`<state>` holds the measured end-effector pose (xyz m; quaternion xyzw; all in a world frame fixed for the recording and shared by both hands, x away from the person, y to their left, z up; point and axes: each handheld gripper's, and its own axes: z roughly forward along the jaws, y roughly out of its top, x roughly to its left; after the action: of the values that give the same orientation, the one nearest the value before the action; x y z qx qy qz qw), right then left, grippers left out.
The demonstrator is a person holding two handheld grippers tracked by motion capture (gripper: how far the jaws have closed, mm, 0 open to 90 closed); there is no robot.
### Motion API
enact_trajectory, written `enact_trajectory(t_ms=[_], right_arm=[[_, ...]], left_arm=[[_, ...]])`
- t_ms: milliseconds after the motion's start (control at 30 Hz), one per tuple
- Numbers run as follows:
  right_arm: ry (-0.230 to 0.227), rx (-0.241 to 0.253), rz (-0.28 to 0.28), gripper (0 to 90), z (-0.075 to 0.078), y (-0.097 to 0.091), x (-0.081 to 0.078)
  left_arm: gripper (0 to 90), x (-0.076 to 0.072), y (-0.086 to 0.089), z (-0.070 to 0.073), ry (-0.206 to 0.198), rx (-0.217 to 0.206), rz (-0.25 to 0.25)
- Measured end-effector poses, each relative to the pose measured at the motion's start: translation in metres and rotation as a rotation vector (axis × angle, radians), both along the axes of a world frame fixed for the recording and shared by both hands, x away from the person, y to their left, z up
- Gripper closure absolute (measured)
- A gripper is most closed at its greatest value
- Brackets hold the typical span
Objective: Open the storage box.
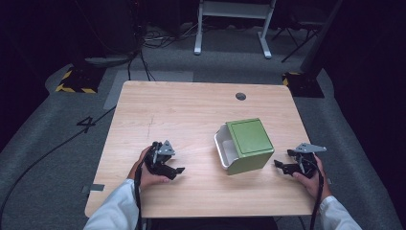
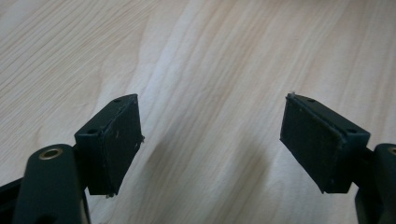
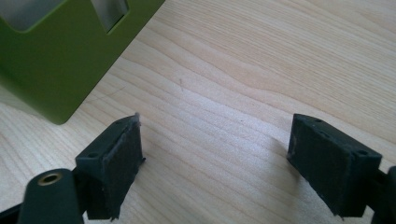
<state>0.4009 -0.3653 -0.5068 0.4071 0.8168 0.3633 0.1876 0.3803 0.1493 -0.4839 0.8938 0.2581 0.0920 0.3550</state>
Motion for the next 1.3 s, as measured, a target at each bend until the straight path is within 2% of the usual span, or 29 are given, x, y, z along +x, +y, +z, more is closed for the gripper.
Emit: enact_trajectory(t_ms=[233,333,567,600,1000,1067,1300], right_arm=[[-0.001,-0.002,-0.002,17.4,0.0,0.0,0.0],[-0.001,-0.003,-0.001,17.4,0.0,0.0,0.0],[-0.001,-0.002,-0.001,17.4,0.0,0.0,0.0],[-0.001,-0.003,-0.001,17.4,0.0,0.0,0.0],[-0.002,-0.003,0.0,17.3,0.0,0.0,0.0],[-0.001,-0.003,0.001,17.3,0.0,0.0,0.0],[-0.002,-0.003,0.0,17.3,0.0,0.0,0.0]], left_arm=[[22.7,-0.008,-0.019,0.017,-0.045,-0.016,-0.077],[23.7,-0.01,-0.024,0.021,-0.059,-0.01,-0.088],[23.3,-0.015,-0.038,0.034,-0.091,-0.03,-0.149],[23.3,-0.015,-0.04,0.035,-0.09,-0.041,-0.152],[21.9,-0.018,-0.071,0.046,-0.119,-0.058,-0.255],[21.4,-0.019,-0.08,0.049,-0.12,-0.066,-0.286],[20.5,-0.019,-0.096,0.052,-0.127,-0.081,-0.334]])
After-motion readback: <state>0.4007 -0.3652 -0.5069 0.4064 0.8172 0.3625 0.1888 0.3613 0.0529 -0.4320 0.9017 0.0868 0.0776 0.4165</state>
